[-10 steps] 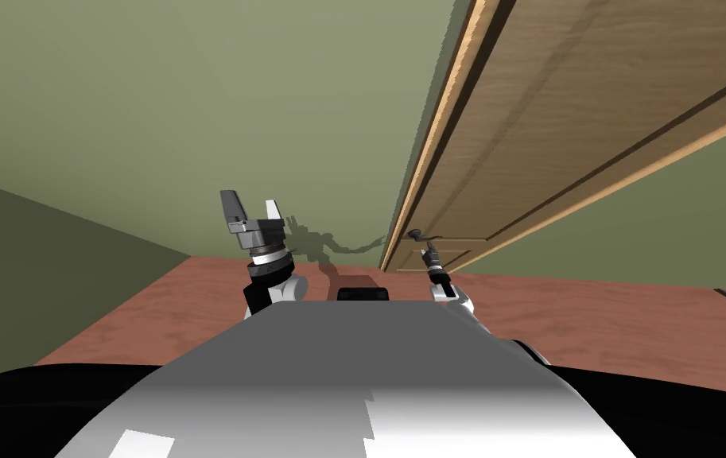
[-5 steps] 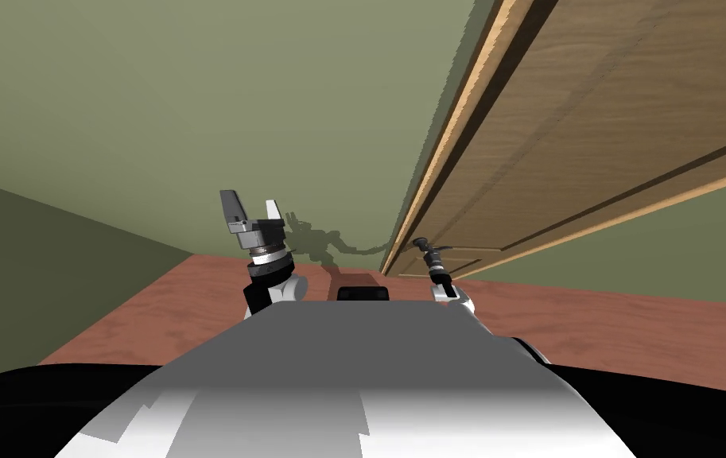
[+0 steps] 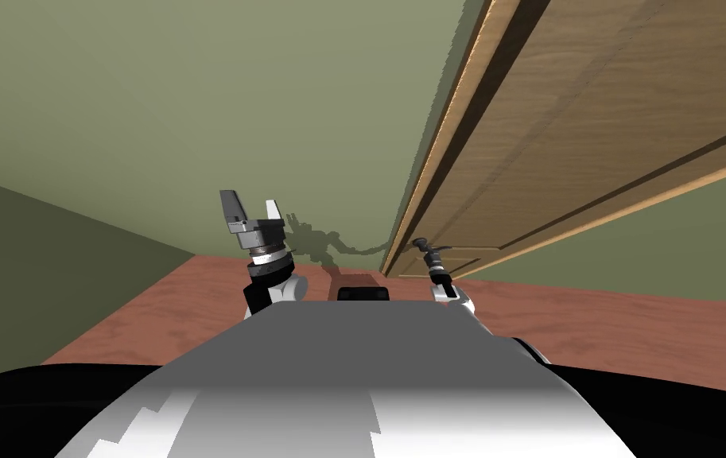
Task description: Pull the door open
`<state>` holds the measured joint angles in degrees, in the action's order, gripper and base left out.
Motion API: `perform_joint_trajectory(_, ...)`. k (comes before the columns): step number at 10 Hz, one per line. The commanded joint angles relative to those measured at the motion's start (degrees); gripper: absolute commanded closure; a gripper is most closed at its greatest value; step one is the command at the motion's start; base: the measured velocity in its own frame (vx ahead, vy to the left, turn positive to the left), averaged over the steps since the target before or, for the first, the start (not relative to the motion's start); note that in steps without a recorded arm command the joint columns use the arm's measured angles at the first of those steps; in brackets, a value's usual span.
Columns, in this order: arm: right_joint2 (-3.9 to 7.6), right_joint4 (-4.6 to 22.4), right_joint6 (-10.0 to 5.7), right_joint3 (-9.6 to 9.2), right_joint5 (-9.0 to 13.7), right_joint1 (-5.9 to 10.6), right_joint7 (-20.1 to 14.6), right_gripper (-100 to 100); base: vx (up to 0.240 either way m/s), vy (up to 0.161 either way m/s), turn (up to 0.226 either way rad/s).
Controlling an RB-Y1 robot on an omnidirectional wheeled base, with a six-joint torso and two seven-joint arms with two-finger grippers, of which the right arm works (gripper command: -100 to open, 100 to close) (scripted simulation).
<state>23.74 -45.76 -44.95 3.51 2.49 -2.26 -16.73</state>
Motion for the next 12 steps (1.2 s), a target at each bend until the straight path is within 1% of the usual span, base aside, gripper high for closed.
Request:
perform_joint_trajectory(1, 0.77, -0.35, -0.81, -0.48, -0.13, -0.96, -0.78, 100, -0.114, -0.063, 0.209)
perform_joint_trajectory(2, 0.98, -0.44, -1.03, -0.62, -0.17, -1.22, -0.99, 100, -0.200, -0.105, 0.202)
perform_joint_trajectory(3, 1.44, -0.65, -1.53, -0.91, -0.25, -1.80, -1.47, 100, -0.189, -0.089, 0.152)
perform_joint_trajectory(5, 2.49, -1.12, -2.64, -1.57, -0.44, -3.11, -2.53, 100, -0.181, -0.104, 0.218)
perform_joint_trajectory(9, 4.60, -2.08, -4.88, -2.91, -0.81, -5.74, -4.68, 100, -0.236, -0.100, 0.213)
perform_joint_trajectory(10, 4.97, -2.25, -5.28, -3.14, -0.87, -6.21, -5.07, 100, -0.225, -0.077, 0.192)
perform_joint_trajectory(11, 4.55, -2.89, -4.43, -3.11, -0.84, -6.32, -4.83, 100, -0.095, -0.027, 0.039)
perform_joint_trajectory(12, 5.21, -2.51, -6.13, -3.60, -1.05, -7.35, -5.62, 100, -0.174, -0.045, 0.149)
